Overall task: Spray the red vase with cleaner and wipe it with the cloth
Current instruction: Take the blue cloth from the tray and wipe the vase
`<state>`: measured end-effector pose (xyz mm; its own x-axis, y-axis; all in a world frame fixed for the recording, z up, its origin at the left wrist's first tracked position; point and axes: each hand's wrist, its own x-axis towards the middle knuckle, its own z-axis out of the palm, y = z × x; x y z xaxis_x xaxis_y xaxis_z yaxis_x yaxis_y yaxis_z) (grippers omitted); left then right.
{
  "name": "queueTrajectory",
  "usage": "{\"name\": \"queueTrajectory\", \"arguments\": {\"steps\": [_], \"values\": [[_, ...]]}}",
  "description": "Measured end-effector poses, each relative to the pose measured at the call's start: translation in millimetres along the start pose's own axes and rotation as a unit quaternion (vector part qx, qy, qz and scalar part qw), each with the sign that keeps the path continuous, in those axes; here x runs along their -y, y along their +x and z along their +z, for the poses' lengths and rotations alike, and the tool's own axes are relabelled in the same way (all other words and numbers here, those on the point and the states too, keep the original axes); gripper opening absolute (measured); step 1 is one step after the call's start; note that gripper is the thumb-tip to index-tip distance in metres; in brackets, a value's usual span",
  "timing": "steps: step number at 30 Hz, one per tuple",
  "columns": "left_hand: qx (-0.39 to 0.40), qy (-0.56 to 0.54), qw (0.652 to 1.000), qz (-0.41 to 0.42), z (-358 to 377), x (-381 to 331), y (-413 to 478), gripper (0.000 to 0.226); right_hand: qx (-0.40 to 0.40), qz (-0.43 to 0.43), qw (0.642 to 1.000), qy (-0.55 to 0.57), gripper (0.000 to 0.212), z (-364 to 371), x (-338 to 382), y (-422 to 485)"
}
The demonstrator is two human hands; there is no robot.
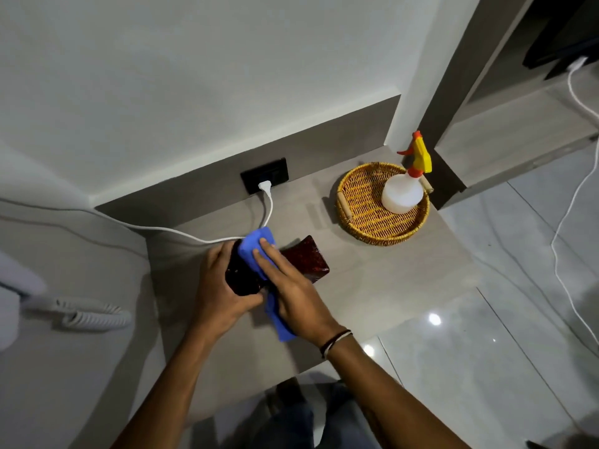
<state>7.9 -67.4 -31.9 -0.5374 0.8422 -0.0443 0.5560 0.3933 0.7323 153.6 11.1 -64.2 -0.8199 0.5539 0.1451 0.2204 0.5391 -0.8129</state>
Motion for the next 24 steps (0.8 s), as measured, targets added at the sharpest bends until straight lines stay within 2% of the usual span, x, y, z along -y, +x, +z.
{"name": "queueTrajectory", "arguments": {"steps": [2,3,5,8,10,11,13,16,19,21,24], "values": [[-0.051,0.025,0.998,0.003,-12.6,14.4,1.8,0.100,0.017,0.055,0.996,-0.075,0.088,-17.5,-32.1,-12.4],[-0.049,0.023,0.999,-0.001,-18.5,18.6,1.4,0.105,0.018,0.093,0.990,-0.100,0.082,-26.4,-45.4,-16.9],[-0.042,0.008,0.999,0.001,-13.1,8.4,1.2,0.107,0.007,0.144,0.984,-0.106,0.082,-32.3,-51.3,-17.9],[-0.025,-0.002,1.000,0.013,-7.7,4.4,3.9,0.102,-0.021,0.081,0.996,-0.034,0.086,-4.8,-12.4,-5.4],[-0.029,-0.038,0.998,0.027,-12.4,12.3,6.3,0.086,-0.043,0.018,0.999,0.020,0.087,15.9,11.8,-2.2],[-0.026,-0.047,0.998,0.029,-13.8,14.5,5.0,0.078,-0.040,-0.006,0.999,0.029,0.091,19.3,16.0,-2.6],[-0.029,-0.028,0.999,0.028,-15.1,17.0,-0.1,0.079,-0.011,-0.032,0.999,0.006,0.098,11.0,1.5,-4.6],[-0.036,0.001,0.999,0.002,-14.0,26.7,-5.5,0.101,0.019,0.033,0.996,-0.076,0.087,-17.8,-45.4,-9.9],[-0.035,-0.002,0.999,0.005,-14.2,22.1,-6.2,0.105,0.026,0.114,0.987,-0.110,0.079,-32.5,-58.0,-5.1],[-0.034,-0.003,0.999,-0.002,-14.4,16.3,-4.0,0.103,0.023,0.108,0.992,-0.060,0.078,-20.5,-34.4,2.0],[-0.021,-0.036,0.999,-0.010,-14.4,14.9,-3.5,0.091,-0.019,0.022,0.999,0.026,0.088,10.6,14.7,5.7]]}}
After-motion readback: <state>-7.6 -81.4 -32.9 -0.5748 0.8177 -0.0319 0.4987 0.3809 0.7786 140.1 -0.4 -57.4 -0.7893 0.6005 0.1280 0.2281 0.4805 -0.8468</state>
